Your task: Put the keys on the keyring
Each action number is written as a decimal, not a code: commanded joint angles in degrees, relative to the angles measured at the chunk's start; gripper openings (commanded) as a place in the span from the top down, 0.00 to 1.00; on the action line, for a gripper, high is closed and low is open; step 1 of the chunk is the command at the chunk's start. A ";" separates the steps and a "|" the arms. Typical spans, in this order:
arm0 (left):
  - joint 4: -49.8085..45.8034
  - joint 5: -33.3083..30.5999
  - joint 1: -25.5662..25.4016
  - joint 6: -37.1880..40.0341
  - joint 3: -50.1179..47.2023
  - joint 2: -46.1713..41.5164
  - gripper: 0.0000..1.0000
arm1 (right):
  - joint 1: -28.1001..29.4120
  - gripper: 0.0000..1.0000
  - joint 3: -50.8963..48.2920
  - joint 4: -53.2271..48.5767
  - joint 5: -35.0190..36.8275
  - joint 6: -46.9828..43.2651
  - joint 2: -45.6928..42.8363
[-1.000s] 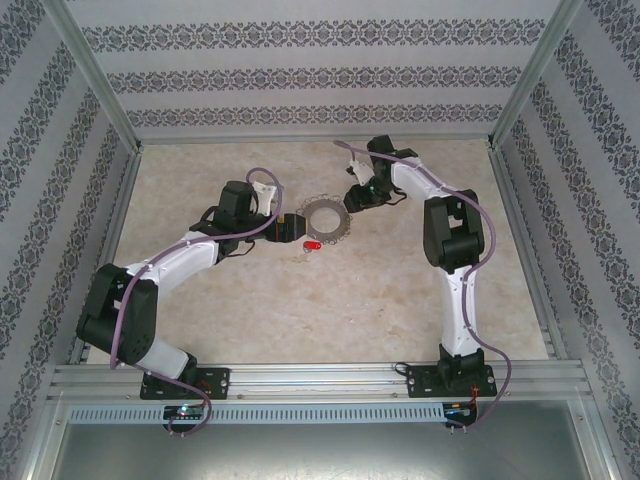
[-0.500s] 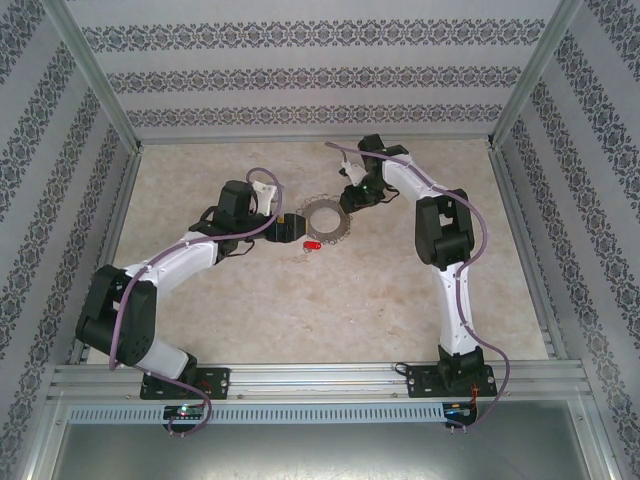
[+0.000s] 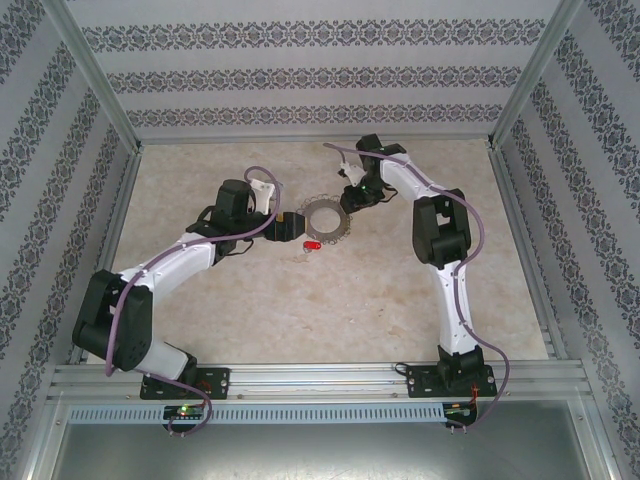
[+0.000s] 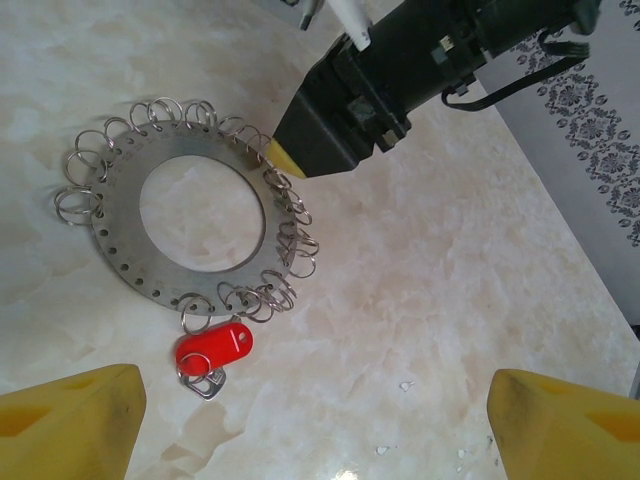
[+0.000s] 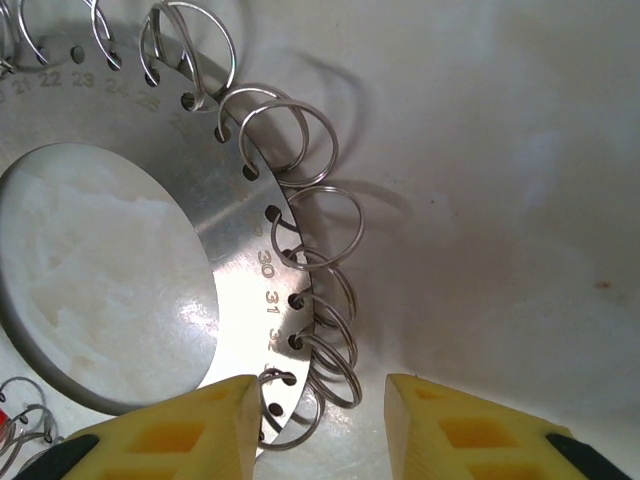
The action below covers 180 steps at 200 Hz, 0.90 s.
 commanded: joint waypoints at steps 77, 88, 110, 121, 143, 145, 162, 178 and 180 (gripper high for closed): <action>1.46 0.26 -0.57 1.50 -0.05 -1.77 0.11 | 0.87 0.74 1.63 -2.50 0.99 -1.28 1.32; 1.38 0.25 -0.53 1.59 -0.01 -1.87 0.11 | 0.81 0.75 1.53 -2.49 1.10 -1.40 1.20; 1.36 0.09 -0.58 1.51 -0.01 -1.87 0.11 | 0.83 0.78 1.20 -2.42 0.92 -1.49 1.11; 1.19 0.08 -0.52 1.57 0.01 -1.80 0.11 | 0.82 0.79 0.91 -2.20 0.89 -1.58 0.96; 1.09 0.08 -0.53 1.63 0.10 -1.78 0.11 | 0.91 0.82 0.58 -2.06 0.73 -1.62 0.86; 0.96 0.09 -0.52 1.56 0.07 -1.76 0.11 | 0.92 0.82 0.61 -2.06 0.77 -1.62 0.85; 0.77 -0.06 -0.60 1.63 0.09 -1.86 0.11 | 0.88 0.84 0.40 -2.06 0.64 -1.69 0.76; 0.57 -0.11 -0.54 1.76 0.13 -1.78 0.11 | 0.95 0.85 0.36 -2.06 0.57 -1.78 0.59; 0.51 -0.09 -0.52 1.79 0.18 -1.78 0.11 | 0.95 0.85 0.27 -2.10 0.58 -1.79 0.59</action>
